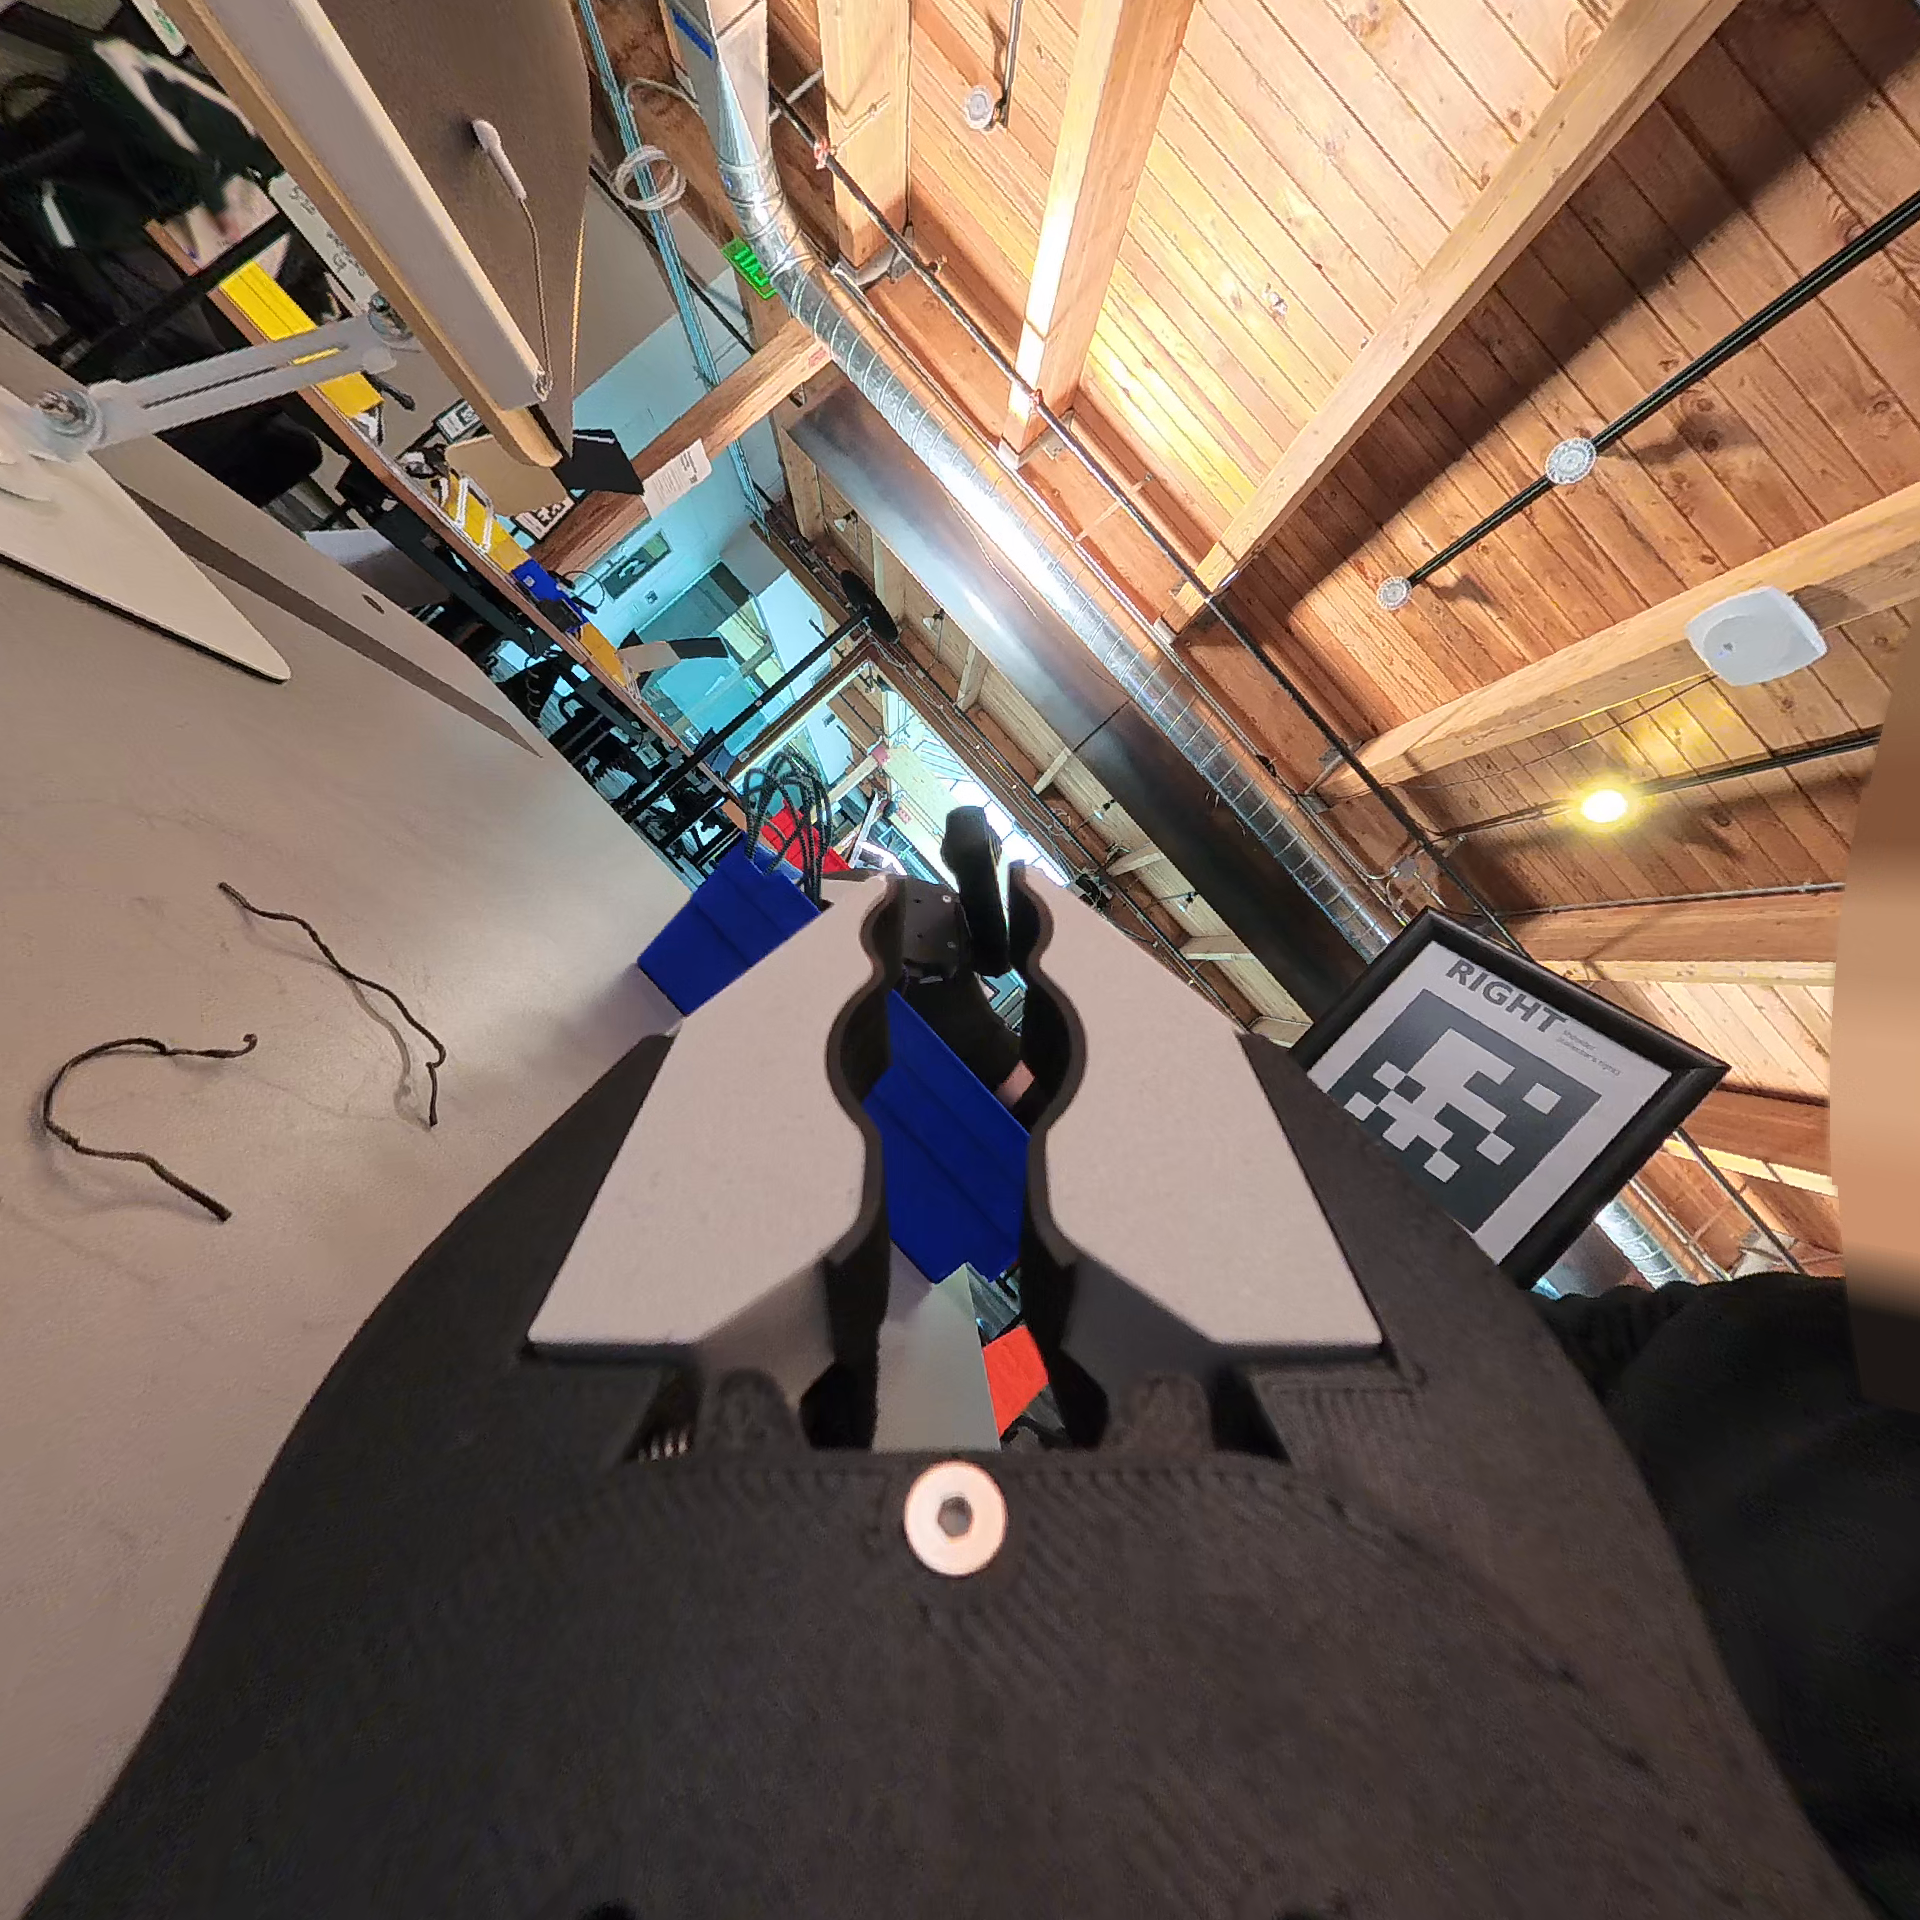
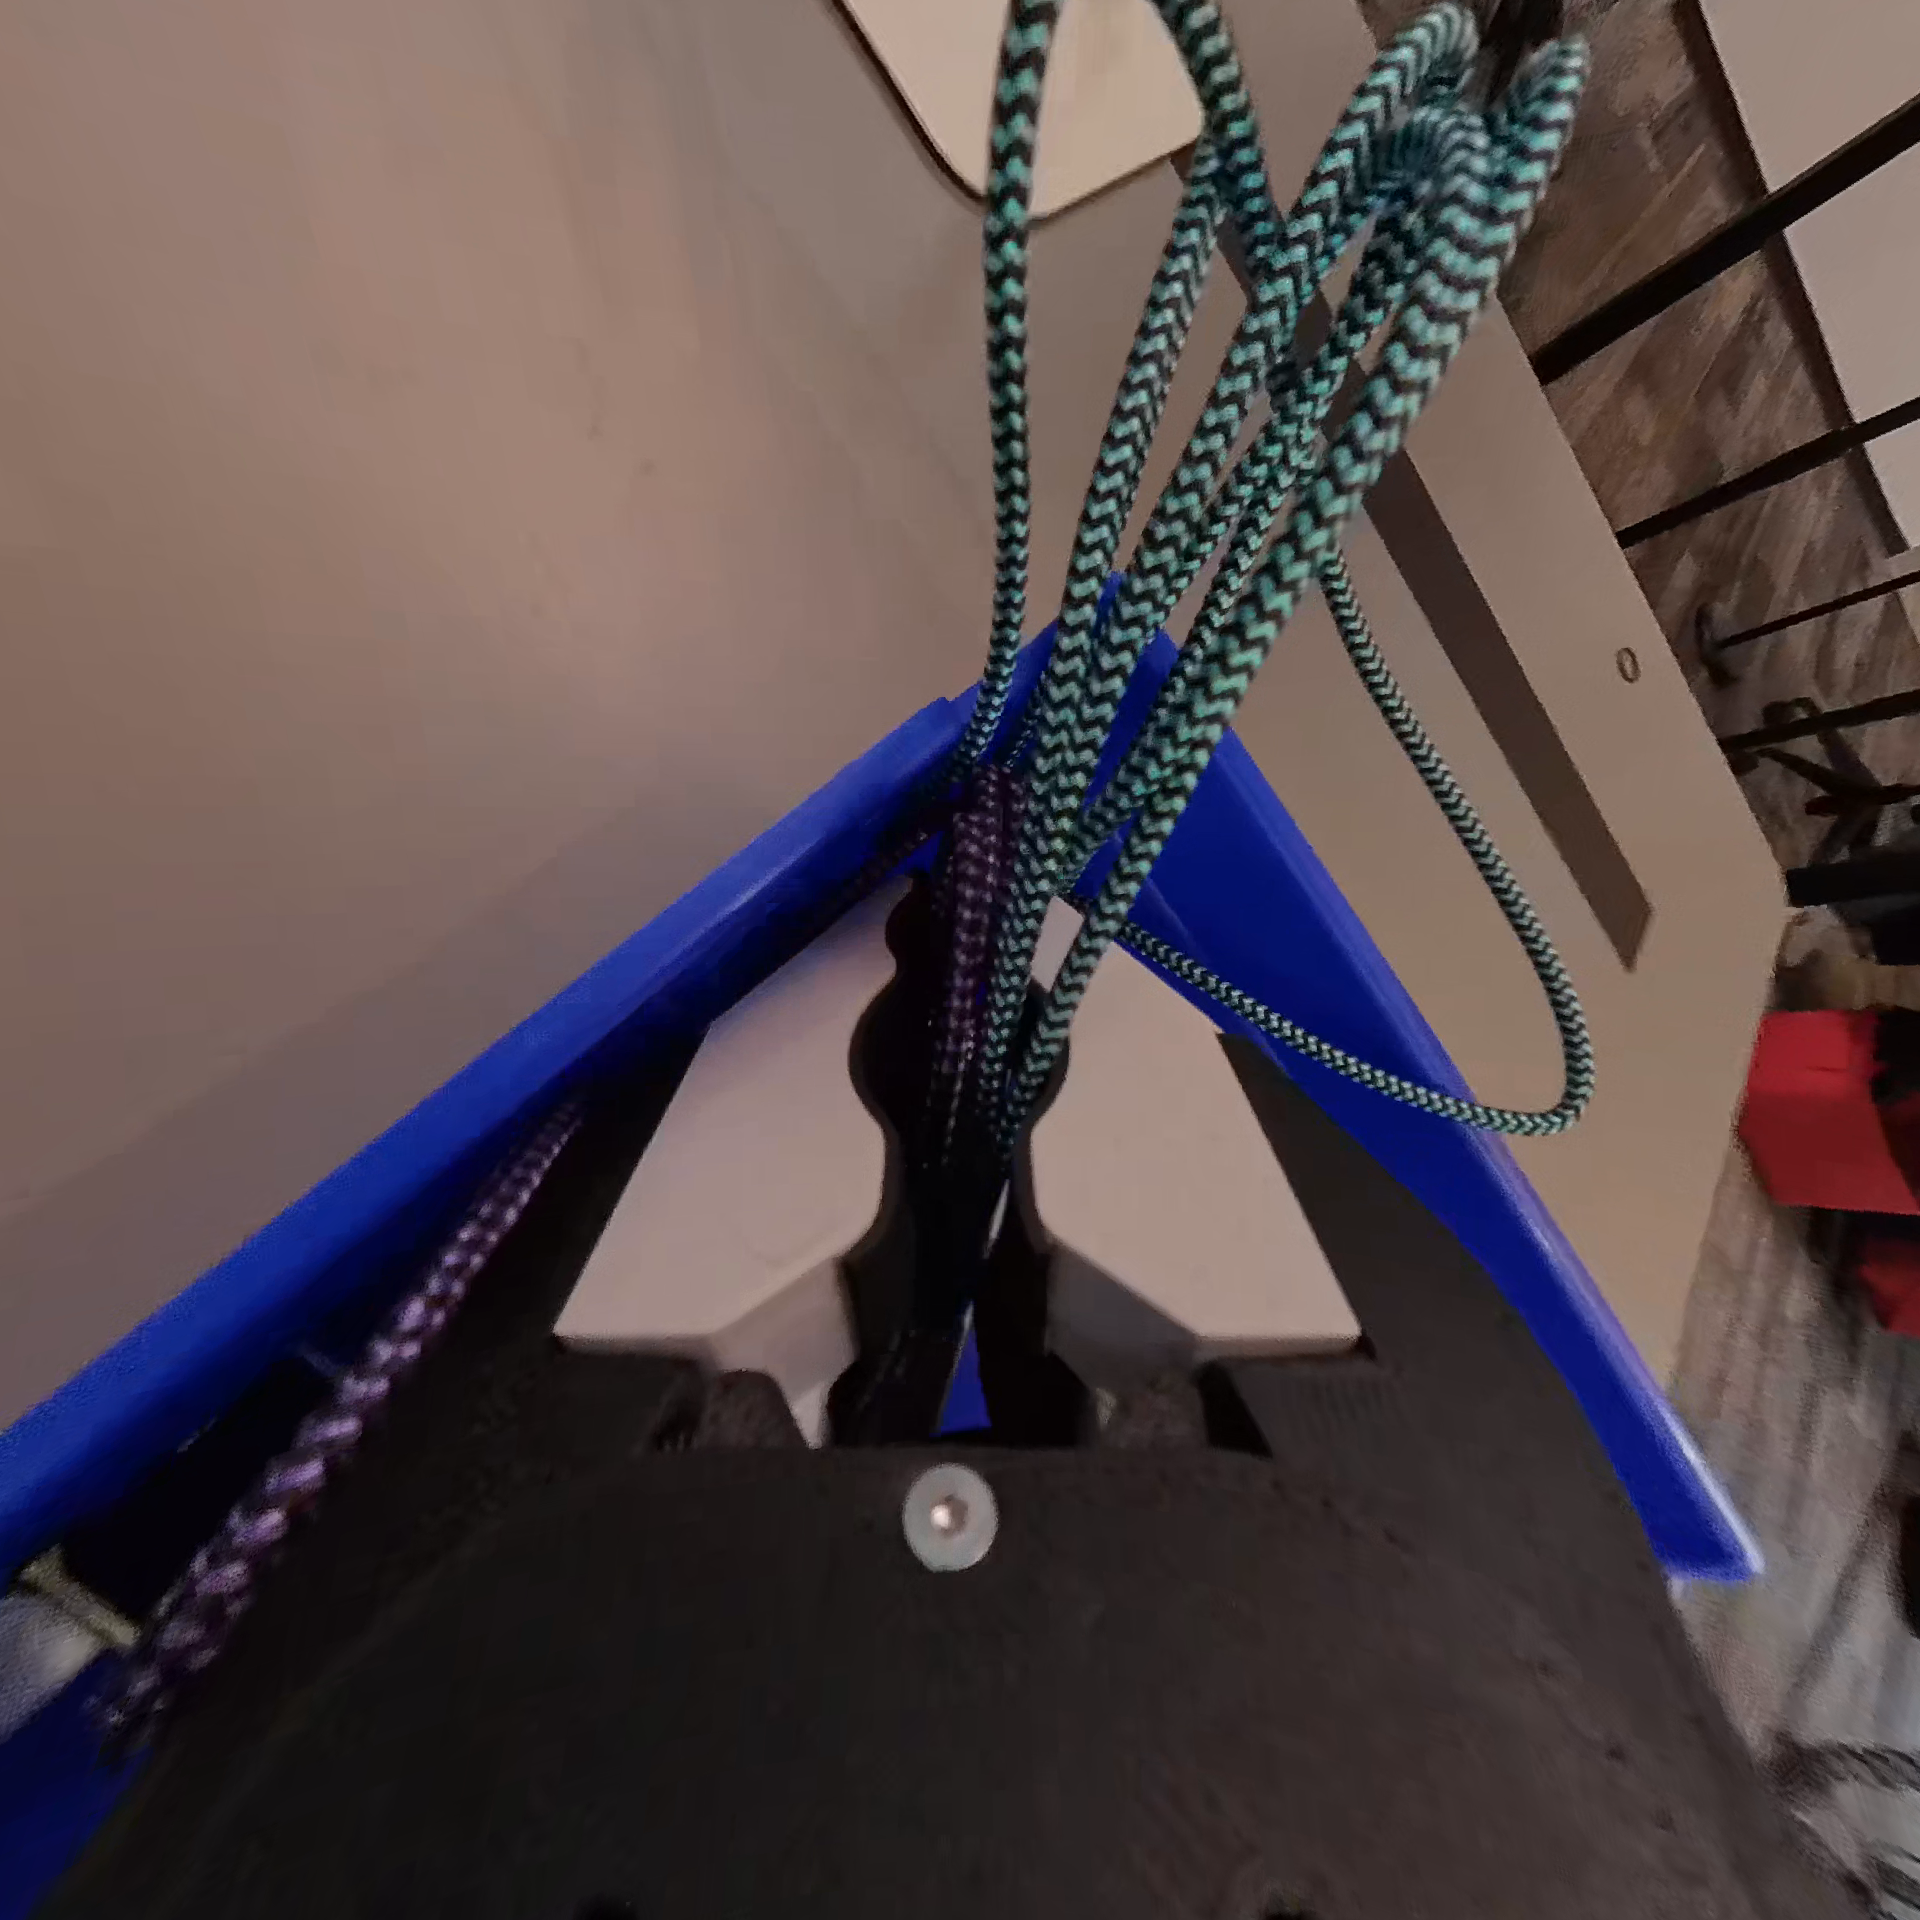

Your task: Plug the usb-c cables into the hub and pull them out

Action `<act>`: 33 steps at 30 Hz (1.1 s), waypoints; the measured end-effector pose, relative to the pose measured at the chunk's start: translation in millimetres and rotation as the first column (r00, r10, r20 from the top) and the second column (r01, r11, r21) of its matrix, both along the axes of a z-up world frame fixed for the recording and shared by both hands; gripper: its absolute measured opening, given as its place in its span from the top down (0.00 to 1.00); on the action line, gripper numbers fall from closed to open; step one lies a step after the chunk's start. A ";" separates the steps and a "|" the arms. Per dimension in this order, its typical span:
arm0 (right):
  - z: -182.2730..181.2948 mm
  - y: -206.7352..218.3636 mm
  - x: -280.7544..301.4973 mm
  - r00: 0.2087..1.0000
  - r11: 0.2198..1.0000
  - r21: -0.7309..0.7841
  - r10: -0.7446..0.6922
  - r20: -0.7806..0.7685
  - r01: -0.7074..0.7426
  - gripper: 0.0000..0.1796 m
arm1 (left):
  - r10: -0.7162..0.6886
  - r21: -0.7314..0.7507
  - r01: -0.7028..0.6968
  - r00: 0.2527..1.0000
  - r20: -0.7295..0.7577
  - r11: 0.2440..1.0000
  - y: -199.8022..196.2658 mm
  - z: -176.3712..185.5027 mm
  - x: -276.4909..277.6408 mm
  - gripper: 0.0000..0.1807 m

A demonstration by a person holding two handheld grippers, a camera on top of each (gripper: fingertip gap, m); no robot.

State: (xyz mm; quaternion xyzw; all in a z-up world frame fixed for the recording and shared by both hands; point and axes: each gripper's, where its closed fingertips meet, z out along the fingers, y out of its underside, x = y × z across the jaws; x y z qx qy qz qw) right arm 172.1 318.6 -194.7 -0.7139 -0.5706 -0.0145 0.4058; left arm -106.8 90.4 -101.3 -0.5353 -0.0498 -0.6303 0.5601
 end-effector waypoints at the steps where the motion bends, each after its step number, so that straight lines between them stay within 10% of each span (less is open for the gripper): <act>1: -0.4 -1.2 -4.5 0.999 1.000 -0.025 0.001 -0.034 -0.002 0.95 | 0.000 0.001 0.000 1.000 0.000 1.000 -0.1 0.1 0.1 0.90; 11: 9.7 -16.0 -37.4 0.999 0.987 -0.158 0.034 0.001 -0.033 0.88 | -0.004 -0.004 0.004 1.000 0.000 1.000 0.6 -0.2 0.6 0.90; 18: 44.5 -28.5 -0.3 0.989 0.976 -0.214 -0.006 0.145 0.037 0.52 | -0.003 -0.010 0.003 1.000 -0.011 1.000 1.8 -1.0 2.4 0.89; 33: 166.4 -132.4 -51.1 0.984 0.992 -0.011 0.125 -0.126 -0.127 0.74 | 0.033 0.061 -0.012 0.935 -0.353 0.998 -18.5 50.8 42.4 0.90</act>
